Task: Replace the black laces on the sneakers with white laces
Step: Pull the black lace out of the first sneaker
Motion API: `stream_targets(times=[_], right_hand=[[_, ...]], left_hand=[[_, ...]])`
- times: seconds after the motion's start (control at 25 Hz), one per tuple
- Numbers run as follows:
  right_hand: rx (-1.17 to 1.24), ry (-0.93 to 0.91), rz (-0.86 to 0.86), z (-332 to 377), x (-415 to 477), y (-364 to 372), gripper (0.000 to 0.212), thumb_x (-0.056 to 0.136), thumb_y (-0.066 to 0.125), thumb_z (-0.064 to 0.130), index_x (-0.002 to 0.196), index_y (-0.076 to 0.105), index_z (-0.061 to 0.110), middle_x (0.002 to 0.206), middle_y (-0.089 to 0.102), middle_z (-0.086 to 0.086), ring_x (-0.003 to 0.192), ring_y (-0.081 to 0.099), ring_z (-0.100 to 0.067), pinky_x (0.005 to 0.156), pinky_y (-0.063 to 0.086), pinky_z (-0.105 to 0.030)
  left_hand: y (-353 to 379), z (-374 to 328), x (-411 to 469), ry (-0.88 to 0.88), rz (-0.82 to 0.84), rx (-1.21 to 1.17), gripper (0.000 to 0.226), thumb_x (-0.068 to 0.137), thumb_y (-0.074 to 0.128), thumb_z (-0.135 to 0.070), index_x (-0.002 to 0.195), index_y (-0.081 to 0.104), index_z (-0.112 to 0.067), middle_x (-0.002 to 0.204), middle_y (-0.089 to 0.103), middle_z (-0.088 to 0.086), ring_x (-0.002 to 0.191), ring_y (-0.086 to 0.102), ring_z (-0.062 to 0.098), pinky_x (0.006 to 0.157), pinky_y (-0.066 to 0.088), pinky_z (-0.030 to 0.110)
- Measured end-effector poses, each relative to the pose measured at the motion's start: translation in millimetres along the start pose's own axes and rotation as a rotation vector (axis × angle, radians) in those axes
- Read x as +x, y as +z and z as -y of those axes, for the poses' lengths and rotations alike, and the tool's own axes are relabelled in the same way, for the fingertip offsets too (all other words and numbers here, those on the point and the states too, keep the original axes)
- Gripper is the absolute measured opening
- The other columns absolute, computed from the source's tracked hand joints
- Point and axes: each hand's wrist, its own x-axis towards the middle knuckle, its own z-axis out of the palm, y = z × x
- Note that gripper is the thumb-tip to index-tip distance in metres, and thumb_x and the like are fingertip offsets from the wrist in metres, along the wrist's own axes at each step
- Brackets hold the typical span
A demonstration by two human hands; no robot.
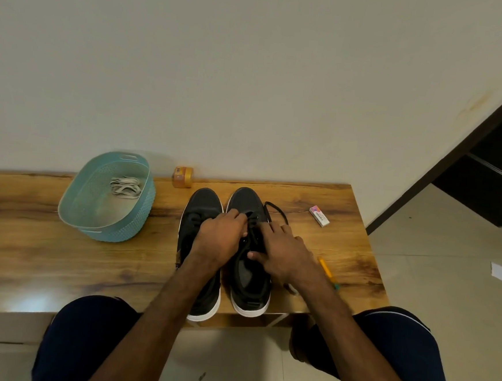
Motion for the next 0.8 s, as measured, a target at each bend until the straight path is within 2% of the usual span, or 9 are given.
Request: stream_targets(times=[0.12, 0.24, 0.36, 0.48, 0.6, 0.68, 0.76, 0.8], right_hand=[[0.099, 0.04, -0.068, 0, 0, 3, 0.052, 0.091, 0.063, 0.03, 0.135, 0.04, 0.018, 0.133, 0.052, -0.008, 0.116, 0.054, -0.026, 0.094, 0.051, -0.045], [0.297, 0.233, -0.156, 4, -2, 9, 0.045, 0.09, 0.064, 0.025, 0.127, 0.043, 0.012, 0.11, 0.063, -0.008, 0.096, 0.064, -0.025, 0.077, 0.057, -0.037], [0.214, 0.28, -0.177, 8, -1, 14, 0.034, 0.092, 0.062, 0.031, 0.116, 0.053, 0.009, 0.105, 0.065, -0.01, 0.094, 0.064, -0.027, 0.069, 0.05, -0.033], [0.077, 0.228, -0.202, 10, -2, 12, 0.027, 0.093, 0.059, 0.035, 0.109, 0.058, 0.013, 0.1, 0.065, -0.007, 0.086, 0.063, -0.023, 0.066, 0.046, -0.032], [-0.04, 0.189, -0.221, 12, -2, 11, 0.026, 0.094, 0.057, 0.037, 0.109, 0.058, 0.016, 0.102, 0.064, -0.005, 0.088, 0.064, -0.023, 0.066, 0.043, -0.033], [-0.05, 0.182, -0.196, 12, -2, 11, 0.025, 0.095, 0.055, 0.036, 0.11, 0.058, 0.016, 0.105, 0.064, -0.005, 0.091, 0.065, -0.024, 0.07, 0.047, -0.035], [-0.039, 0.189, -0.167, 11, -1, 12, 0.024, 0.096, 0.053, 0.034, 0.11, 0.059, 0.016, 0.106, 0.065, -0.006, 0.092, 0.066, -0.025, 0.071, 0.047, -0.035], [-0.033, 0.194, -0.168, 10, -1, 12, 0.024, 0.096, 0.052, 0.034, 0.11, 0.059, 0.016, 0.106, 0.066, -0.006, 0.092, 0.065, -0.025, 0.07, 0.045, -0.034]], left_hand=[[2, -4, -2, -0.01, -0.018, -0.018, 0.017, 0.102, 0.042, -0.029, 0.11, 0.049, -0.016, 0.107, 0.053, 0.003, 0.085, 0.056, 0.02, 0.066, 0.039, 0.031], [0, -2, -3, -0.154, -0.07, -0.246, 0.015, 0.099, 0.045, -0.029, 0.092, 0.046, -0.015, 0.086, 0.054, 0.002, 0.068, 0.053, 0.021, 0.058, 0.036, 0.032], [-1, 0, -4, -0.195, -0.139, -0.387, 0.013, 0.101, 0.045, -0.028, 0.095, 0.048, -0.017, 0.073, 0.057, -0.002, 0.063, 0.056, 0.019, 0.051, 0.035, 0.03], [0, 0, -5, -0.094, -0.162, -0.291, 0.015, 0.1, 0.05, -0.039, 0.1, 0.054, -0.025, 0.085, 0.06, -0.009, 0.073, 0.059, 0.012, 0.057, 0.044, 0.03], [7, -2, -4, -0.08, -0.196, -0.229, 0.014, 0.097, 0.056, -0.038, 0.092, 0.057, -0.025, 0.09, 0.057, -0.009, 0.077, 0.056, 0.01, 0.059, 0.04, 0.027], [8, -1, -2, -0.235, -0.26, -0.414, 0.014, 0.098, 0.055, -0.033, 0.091, 0.059, -0.022, 0.089, 0.06, -0.007, 0.078, 0.058, 0.011, 0.062, 0.043, 0.029], [1, 8, 1, -0.463, -0.349, -0.723, 0.014, 0.1, 0.054, -0.028, 0.092, 0.061, -0.017, 0.089, 0.064, -0.001, 0.083, 0.062, 0.019, 0.072, 0.052, 0.039], [-3, 12, 1, -0.509, -0.384, -0.792, 0.013, 0.099, 0.054, -0.026, 0.092, 0.06, -0.017, 0.09, 0.065, 0.0, 0.085, 0.063, 0.021, 0.077, 0.053, 0.042]])
